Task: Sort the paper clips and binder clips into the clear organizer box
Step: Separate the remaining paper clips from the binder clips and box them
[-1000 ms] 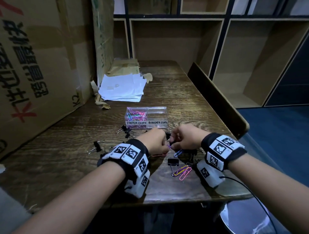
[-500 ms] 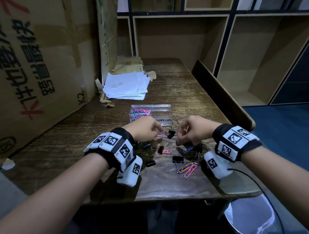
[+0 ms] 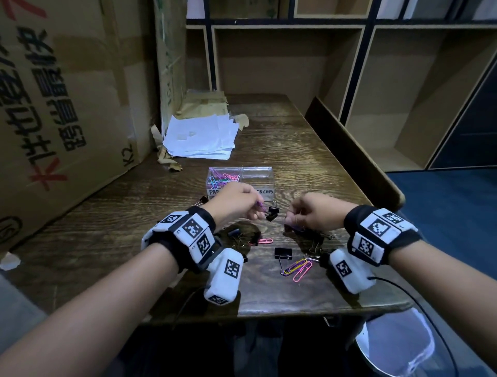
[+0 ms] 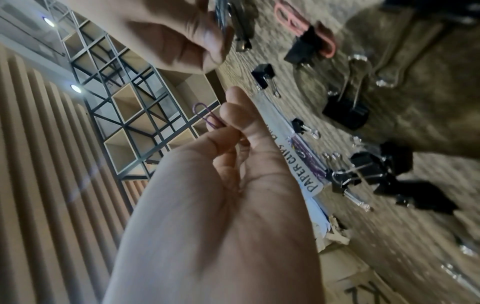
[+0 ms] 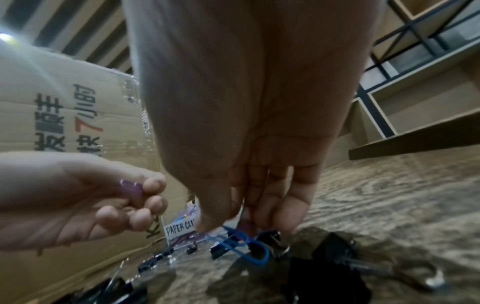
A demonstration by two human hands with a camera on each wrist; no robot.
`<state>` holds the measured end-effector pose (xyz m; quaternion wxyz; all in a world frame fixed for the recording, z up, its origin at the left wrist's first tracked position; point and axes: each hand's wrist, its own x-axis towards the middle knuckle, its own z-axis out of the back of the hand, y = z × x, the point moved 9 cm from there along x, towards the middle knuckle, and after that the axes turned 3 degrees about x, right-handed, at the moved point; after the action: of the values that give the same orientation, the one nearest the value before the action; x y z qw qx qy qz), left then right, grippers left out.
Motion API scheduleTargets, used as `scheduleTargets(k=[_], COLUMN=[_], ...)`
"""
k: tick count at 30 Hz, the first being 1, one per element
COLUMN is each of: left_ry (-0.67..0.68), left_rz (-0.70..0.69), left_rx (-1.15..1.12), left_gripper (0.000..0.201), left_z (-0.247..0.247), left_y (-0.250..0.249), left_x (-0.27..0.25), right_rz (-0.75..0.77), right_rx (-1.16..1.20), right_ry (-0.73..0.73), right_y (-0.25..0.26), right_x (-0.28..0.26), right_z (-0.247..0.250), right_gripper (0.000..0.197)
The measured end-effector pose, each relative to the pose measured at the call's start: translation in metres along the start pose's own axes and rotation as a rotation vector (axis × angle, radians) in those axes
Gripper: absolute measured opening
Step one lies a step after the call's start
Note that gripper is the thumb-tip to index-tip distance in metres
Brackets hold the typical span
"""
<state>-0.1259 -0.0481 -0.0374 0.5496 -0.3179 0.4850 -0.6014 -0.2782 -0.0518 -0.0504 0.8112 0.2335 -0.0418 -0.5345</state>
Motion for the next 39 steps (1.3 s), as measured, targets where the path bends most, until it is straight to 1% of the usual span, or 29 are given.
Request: scheduleTargets(k=[2, 4, 8, 10, 11, 12, 13, 14, 16, 17, 18, 19, 20, 22, 23, 24, 27, 29, 31, 33, 36, 38, 39], left_ry=[-0.025, -0.056, -0.016, -0.004, 0.01, 0.022, 0.025, 0.014, -0.026, 0.0, 0.047, 0.087, 0.11, 0.113, 0.119, 0.134, 0.195, 0.185, 0.115, 0.048, -0.032, -0.059, -0.063], left_rz=[0.05, 0.12, 0.21, 0.255, 0.264, 0.252, 0.206, 0.134, -0.059, -0.152, -0.211, -0.232, -0.236, -0.254, -0.256, -0.255, -0.247, -0.263, -0.303, -0.324, -0.301, -0.277, -0.263], left_rx=[-0.155, -0.322, -0.627, -0.683, -0.647, -0.562, -0.412, -0.184, 0.462, 0.764, 0.968, 1.065, 1.087, 1.044, 1.031, 1.034, 1.035, 0.988, 0.9, 0.797, 0.625, 0.519, 0.482], left_gripper=[0.032, 0.032, 0.031, 0.023, 0.021, 0.02, 0.019, 0.017, 0.015, 0.015, 0.017, 0.021, 0.024, 0.021, 0.018, 0.017, 0.024, 0.023, 0.016, 0.011, 0.009, 0.006, 0.006], left_z=[-0.004, -0.008, -0.021, -0.025, -0.028, -0.029, -0.029, -0.027, -0.023, -0.029, -0.035, -0.039, -0.041, -0.042, -0.043, -0.043, -0.046, -0.044, -0.04, -0.034, -0.027, -0.025, -0.026], left_y=[0.001, 0.004, 0.008, 0.007, 0.006, 0.005, 0.001, -0.004, -0.014, -0.016, -0.013, -0.006, -0.001, 0.003, 0.004, 0.005, 0.008, 0.004, -0.006, -0.016, -0.021, -0.022, -0.023], left_x=[-0.002, -0.004, -0.009, -0.012, -0.012, -0.01, -0.008, -0.006, -0.005, -0.006, -0.008, -0.009, -0.009, -0.007, -0.005, -0.004, -0.002, -0.001, -0.002, -0.003, -0.003, -0.004, -0.005], right_rz=[0.008, 0.01, -0.061, -0.076, -0.084, -0.102, -0.131, -0.163, -0.23, -0.262, -0.288, -0.306, -0.308, -0.275, -0.246, -0.215, -0.157, -0.136, -0.129, -0.138, -0.158, -0.165, -0.167], right_rx=[0.107, 0.255, 0.554, 0.715, 0.771, 0.818, 0.869, 0.936, 1.102, 1.187, 1.266, 1.335, 1.386, 1.398, 1.339, 1.232, 0.836, 0.736, 0.78, 0.867, 1.078, 1.225, 1.249], right_ry=[-0.041, -0.051, -0.101, -0.122, -0.141, -0.162, -0.177, -0.18, -0.149, -0.131, -0.116, -0.104, -0.094, -0.101, -0.126, -0.162, -0.24, -0.278, -0.295, -0.269, -0.232, -0.236, -0.245], right_y=[0.001, -0.003, -0.016, -0.016, -0.017, -0.019, -0.023, -0.027, -0.031, -0.031, -0.03, -0.028, -0.026, -0.024, -0.024, -0.026, -0.031, -0.034, -0.037, -0.039, -0.035, -0.032, -0.032], right_x=[-0.002, -0.001, -0.001, -0.003, -0.004, -0.004, -0.003, -0.002, -0.001, -0.001, -0.003, -0.005, -0.006, -0.008, -0.008, -0.009, -0.015, -0.018, -0.019, -0.02, -0.024, -0.027, -0.029], right_z=[0.005, 0.002, -0.002, -0.003, -0.002, -0.002, -0.003, -0.006, -0.013, -0.015, -0.016, -0.016, -0.016, -0.01, -0.005, 0.001, 0.018, 0.022, 0.02, 0.014, 0.007, 0.005, 0.006], right_gripper=[0.015, 0.014, 0.011, 0.01, 0.008, 0.005, 0.003, 0.002, 0.009, 0.013, 0.016, 0.018, 0.018, 0.019, 0.021, 0.023, 0.027, 0.028, 0.028, 0.029, 0.027, 0.025, 0.025])
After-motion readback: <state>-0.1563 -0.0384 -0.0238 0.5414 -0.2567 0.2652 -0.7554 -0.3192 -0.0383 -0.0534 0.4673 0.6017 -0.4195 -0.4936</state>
